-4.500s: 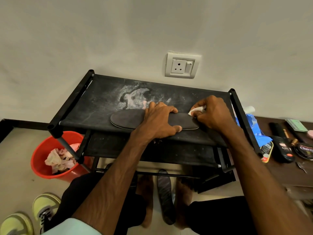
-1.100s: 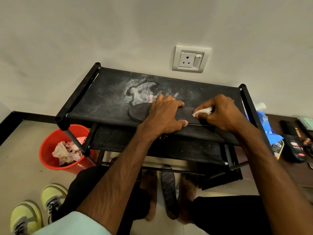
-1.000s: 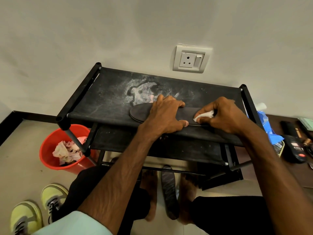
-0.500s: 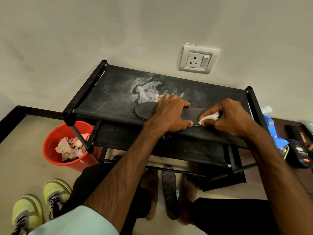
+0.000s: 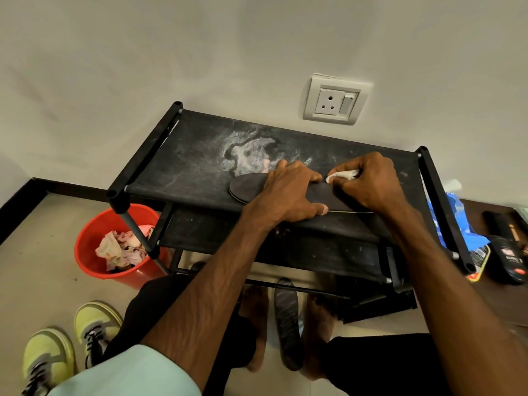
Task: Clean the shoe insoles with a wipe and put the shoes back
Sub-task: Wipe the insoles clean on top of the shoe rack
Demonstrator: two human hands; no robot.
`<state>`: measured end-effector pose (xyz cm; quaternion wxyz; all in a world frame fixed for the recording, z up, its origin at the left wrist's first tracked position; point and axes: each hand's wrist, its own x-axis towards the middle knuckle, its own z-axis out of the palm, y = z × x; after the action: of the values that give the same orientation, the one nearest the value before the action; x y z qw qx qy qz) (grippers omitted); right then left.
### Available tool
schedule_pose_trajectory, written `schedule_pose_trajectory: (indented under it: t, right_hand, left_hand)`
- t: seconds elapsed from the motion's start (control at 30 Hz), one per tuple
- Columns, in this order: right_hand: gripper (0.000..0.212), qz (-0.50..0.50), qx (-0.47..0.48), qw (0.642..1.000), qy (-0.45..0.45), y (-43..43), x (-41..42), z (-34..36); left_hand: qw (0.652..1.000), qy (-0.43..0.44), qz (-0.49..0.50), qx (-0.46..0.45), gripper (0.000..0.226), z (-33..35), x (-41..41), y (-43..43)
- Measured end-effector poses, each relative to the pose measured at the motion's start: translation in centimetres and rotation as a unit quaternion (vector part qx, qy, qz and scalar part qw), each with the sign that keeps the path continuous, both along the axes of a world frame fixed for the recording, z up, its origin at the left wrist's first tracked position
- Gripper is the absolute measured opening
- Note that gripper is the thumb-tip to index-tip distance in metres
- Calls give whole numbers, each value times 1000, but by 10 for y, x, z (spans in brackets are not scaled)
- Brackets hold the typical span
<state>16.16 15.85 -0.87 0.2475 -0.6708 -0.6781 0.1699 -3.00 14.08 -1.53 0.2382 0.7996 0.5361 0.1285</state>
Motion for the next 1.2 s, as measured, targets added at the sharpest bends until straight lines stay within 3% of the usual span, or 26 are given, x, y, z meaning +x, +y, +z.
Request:
schedule_pose_trajectory:
  t: [0.47,0.97,1.2]
  right_hand:
    - [21,167,-121,978,-30,-32,13,27]
    - [13,-7,-30,998,-54,3,-12,6]
    - [15,72,-52,995,-36,-3,-4,12]
  left_hand:
    - [1000,3,9,13,75,-6,2,0]
    - [1000,5,-8,5,72,-5,-1,3]
    - [1000,-8,9,-1,75,-9,2,4]
